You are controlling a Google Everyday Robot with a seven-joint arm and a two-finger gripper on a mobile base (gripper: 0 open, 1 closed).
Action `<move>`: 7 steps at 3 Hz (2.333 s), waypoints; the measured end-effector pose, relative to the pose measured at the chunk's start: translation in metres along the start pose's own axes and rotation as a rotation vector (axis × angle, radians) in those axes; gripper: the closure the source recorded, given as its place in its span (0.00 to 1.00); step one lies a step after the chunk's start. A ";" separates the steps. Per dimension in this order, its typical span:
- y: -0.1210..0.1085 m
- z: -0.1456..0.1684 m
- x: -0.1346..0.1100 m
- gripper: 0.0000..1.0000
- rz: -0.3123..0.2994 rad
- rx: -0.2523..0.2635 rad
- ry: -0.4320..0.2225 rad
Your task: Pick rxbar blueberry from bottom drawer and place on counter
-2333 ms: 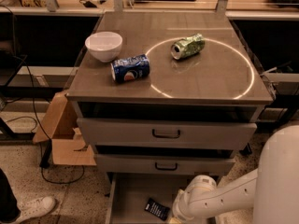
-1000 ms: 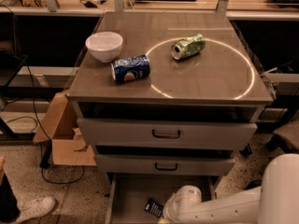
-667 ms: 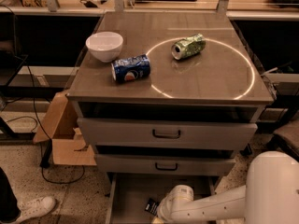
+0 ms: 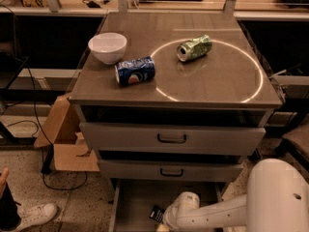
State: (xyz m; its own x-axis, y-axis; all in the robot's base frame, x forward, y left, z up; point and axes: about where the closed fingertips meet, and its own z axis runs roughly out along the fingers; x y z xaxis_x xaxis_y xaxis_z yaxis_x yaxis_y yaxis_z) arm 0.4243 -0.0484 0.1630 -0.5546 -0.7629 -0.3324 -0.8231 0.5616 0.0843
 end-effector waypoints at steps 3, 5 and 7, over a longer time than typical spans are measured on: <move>-0.010 0.069 0.012 0.00 0.056 -0.046 0.021; -0.010 0.069 0.012 0.38 0.056 -0.047 0.022; -0.010 0.069 0.012 0.85 0.056 -0.047 0.022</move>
Offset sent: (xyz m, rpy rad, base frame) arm 0.0278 -0.0031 -0.0436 0.0143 0.0153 -0.0605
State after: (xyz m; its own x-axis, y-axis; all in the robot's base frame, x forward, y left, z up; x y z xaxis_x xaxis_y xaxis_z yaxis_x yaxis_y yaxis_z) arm 0.4337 -0.0411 0.0933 -0.6021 -0.7376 -0.3056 -0.7952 0.5883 0.1469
